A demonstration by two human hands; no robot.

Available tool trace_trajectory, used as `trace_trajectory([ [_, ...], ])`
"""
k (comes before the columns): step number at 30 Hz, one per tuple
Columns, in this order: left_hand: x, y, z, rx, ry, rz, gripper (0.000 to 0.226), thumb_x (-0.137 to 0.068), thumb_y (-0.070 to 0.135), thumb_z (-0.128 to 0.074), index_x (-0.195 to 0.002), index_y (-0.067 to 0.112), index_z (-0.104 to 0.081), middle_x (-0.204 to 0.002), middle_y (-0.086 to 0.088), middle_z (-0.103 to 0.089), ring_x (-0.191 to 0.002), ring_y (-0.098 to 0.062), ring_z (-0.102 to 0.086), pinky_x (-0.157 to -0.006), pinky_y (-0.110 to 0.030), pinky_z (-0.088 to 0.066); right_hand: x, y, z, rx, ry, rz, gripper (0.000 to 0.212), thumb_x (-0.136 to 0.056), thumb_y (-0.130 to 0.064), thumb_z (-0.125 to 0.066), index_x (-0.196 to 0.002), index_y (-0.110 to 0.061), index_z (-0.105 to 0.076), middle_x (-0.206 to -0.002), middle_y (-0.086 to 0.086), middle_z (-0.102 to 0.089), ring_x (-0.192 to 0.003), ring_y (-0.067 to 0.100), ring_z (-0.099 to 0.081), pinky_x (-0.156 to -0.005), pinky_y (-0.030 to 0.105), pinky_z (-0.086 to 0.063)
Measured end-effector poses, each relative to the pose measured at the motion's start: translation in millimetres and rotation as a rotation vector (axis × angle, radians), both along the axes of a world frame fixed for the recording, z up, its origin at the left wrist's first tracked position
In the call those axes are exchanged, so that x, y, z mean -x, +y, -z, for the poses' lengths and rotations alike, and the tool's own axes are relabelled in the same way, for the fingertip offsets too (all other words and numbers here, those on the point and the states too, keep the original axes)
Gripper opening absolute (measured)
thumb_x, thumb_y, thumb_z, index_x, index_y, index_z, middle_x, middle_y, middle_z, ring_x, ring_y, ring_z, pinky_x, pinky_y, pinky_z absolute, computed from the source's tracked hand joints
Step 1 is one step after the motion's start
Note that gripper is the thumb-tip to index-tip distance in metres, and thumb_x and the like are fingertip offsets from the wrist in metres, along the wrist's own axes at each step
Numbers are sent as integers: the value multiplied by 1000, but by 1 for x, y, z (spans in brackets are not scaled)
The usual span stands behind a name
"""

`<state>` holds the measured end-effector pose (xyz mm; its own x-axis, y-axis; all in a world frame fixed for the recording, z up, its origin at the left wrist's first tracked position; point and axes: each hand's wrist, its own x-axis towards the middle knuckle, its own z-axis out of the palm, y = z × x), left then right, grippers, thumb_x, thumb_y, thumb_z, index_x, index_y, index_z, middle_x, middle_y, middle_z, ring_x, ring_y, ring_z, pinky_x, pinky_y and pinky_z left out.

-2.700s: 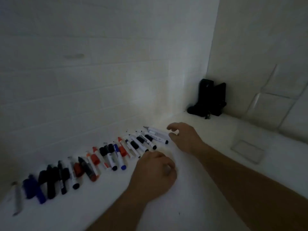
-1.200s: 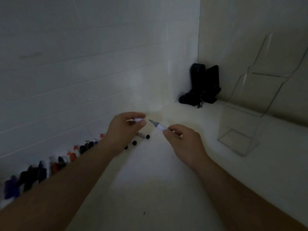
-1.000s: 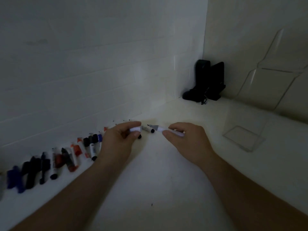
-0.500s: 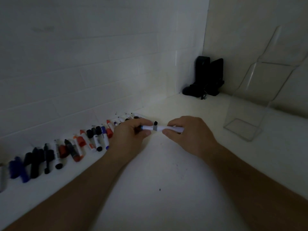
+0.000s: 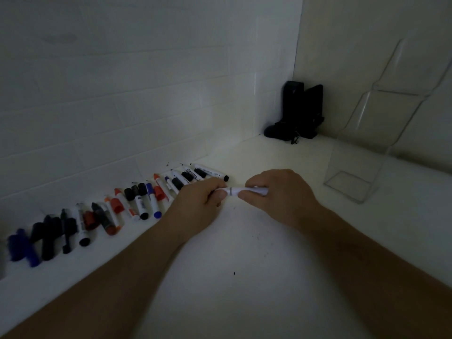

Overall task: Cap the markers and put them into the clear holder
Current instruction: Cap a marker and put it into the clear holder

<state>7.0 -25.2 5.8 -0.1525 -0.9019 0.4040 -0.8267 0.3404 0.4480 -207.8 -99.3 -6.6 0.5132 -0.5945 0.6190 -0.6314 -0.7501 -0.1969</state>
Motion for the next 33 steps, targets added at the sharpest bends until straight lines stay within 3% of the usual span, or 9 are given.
trace_trajectory([
  [3,0,0,1,21,13,-39,15,-101,17,-53,-94,16,-66,-72,9,-56,-66,3,-47,-59,-15,-28,-3,8,1,-43,-12,7,78,-92,-78,-26,-78,-16,-72,-70,4,-67,-65,16,-62,-62,38,-51],
  [13,2,-1,2,75,42,-53,18,-102,17,-51,-102,12,-69,-80,4,-59,-74,-14,-51,-60,-14,-29,-11,21,3,-35,-53,74,48,-96,-66,-40,-79,-28,-63,-69,-5,-60,-66,12,-56,-60,38,-49],
  [18,7,-2,6,137,89,50,17,-100,24,-56,-104,17,-71,-93,3,-72,-79,-9,-59,-70,-26,-40,-22,33,5,303,172,253,35,-100,-50,-39,-112,-33,-67,-81,-9,-69,-79,22,-58,-72,37,-38],
  [20,3,-2,7,177,143,92,16,-96,13,-56,-107,14,-67,-89,7,-71,-78,-7,-64,-72,-29,-50,-26,39,3,324,215,244,30,-98,-41,-50,-120,-26,-65,-85,-8,-70,-82,24,-58,-70,37,-35],
  [22,1,2,8,211,148,92,32,-92,-6,-52,-119,10,-60,-84,19,-63,-71,-5,-63,-64,-23,-51,-22,42,-5,303,250,243,26,-95,-32,-59,-120,-25,-64,-86,-6,-69,-82,24,-54,-68,36,-34],
  [25,7,6,4,164,208,91,47,-93,-6,-50,-132,20,-48,-96,21,-63,-80,3,-63,-69,-13,-48,-3,56,-38,180,124,239,19,-100,-27,-52,-116,-22,-62,-93,-1,-65,-83,21,-47,-71,39,-42],
  [28,21,15,2,140,154,160,42,-98,11,-52,-132,35,-47,-111,20,-60,-92,2,-58,-82,-19,-49,26,63,-90,182,-153,261,12,-100,-18,-55,-111,-14,-57,-99,6,-59,-85,22,-52,-74,40,-46],
  [30,30,20,1,147,91,228,43,-97,17,-55,-133,38,-46,-115,22,-56,-96,2,-55,-85,-19,-47,51,58,-124,191,-324,304,13,-100,-17,-56,-111,-14,-53,-102,3,-55,-85,21,-56,-73,34,-49],
  [33,35,24,1,129,50,253,41,-98,23,-56,-133,42,-46,-117,24,-53,-100,5,-53,-88,-18,-45,91,43,-152,255,-390,406,16,-99,-17,-58,-113,-13,-55,-106,-2,-54,-86,16,-59,-76,26,-52],
])
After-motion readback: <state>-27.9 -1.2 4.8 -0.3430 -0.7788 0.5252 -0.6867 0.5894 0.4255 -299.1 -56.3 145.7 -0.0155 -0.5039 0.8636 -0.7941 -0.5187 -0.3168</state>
